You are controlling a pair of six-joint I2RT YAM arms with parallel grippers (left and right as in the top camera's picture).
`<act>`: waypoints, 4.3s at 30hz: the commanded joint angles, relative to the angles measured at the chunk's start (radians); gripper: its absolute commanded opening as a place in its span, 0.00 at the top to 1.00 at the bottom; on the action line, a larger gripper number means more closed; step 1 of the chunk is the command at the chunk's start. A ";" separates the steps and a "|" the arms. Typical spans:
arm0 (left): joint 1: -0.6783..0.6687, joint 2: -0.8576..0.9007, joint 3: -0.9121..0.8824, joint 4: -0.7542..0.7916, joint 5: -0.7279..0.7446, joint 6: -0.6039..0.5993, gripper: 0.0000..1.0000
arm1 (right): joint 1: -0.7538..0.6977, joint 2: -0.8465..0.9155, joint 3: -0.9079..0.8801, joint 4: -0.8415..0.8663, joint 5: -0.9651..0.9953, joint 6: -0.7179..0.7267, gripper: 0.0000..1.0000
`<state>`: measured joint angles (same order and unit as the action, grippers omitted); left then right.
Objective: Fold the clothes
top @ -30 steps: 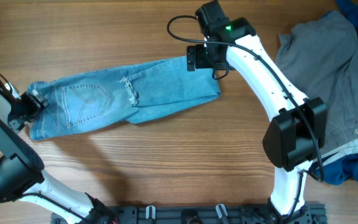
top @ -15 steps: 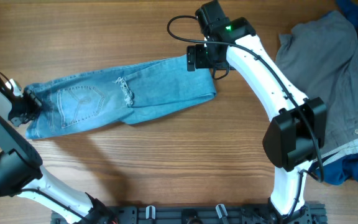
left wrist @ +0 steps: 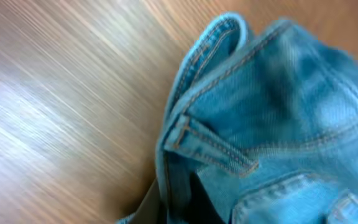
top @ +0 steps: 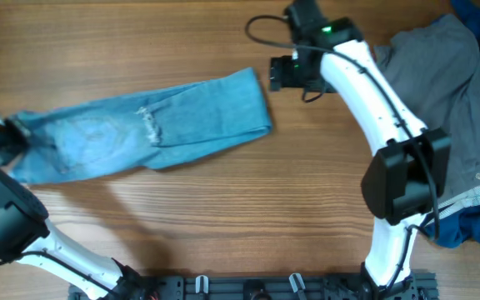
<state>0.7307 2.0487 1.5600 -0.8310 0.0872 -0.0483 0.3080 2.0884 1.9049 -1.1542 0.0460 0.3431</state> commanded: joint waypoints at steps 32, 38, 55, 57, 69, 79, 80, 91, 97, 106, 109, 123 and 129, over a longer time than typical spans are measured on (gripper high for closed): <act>-1.042 -0.064 0.372 -0.156 0.330 -0.177 0.96 | -0.205 0.001 -0.249 0.106 -0.186 -0.130 0.08; -1.118 -0.045 0.372 -0.115 0.252 -0.250 0.96 | -0.176 0.001 -0.376 0.207 -0.186 -0.103 0.26; -1.271 0.014 0.372 0.030 0.242 -0.458 0.96 | -0.130 0.001 -0.486 0.313 -0.235 -0.078 0.26; -1.290 0.014 0.372 0.035 0.212 -0.458 0.96 | -0.130 0.001 -0.486 0.312 -0.235 -0.077 0.26; -1.273 0.013 0.372 0.043 0.071 -0.453 0.57 | -0.172 -0.012 -0.407 0.187 -0.226 -0.079 0.11; -1.053 0.014 0.372 0.007 -0.085 -0.454 0.46 | -0.161 -0.228 -0.309 0.088 -0.610 -0.216 0.06; -1.019 0.014 0.372 -0.029 -0.085 -0.454 0.45 | -0.145 -0.221 -0.317 0.089 -0.670 -0.225 0.06; -0.821 0.014 0.372 -0.266 -0.077 -0.454 0.48 | -0.005 -0.032 -0.414 0.224 -0.454 0.027 0.06; -0.819 0.014 0.372 -0.279 -0.077 -0.454 0.48 | -0.005 0.008 -0.413 0.364 -0.518 0.042 0.55; -0.818 0.014 0.372 -0.292 -0.077 -0.454 0.48 | -0.016 -0.126 -0.217 0.371 -0.536 -0.091 0.92; -0.818 0.014 0.372 -0.293 -0.077 -0.454 0.48 | -0.016 -0.142 -0.209 0.386 -0.433 -0.142 0.91; -0.819 0.014 0.372 -0.330 -0.056 -0.454 0.58 | -0.045 -0.069 -0.285 0.201 0.172 -0.022 0.37; -0.831 0.014 0.372 -0.330 0.071 -0.453 0.69 | -0.055 -0.229 -0.218 0.170 -0.366 -0.171 0.51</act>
<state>-0.0875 2.0590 1.9118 -1.1595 0.0719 -0.5076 0.2485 1.9881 1.6329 -0.9909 0.0055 0.2508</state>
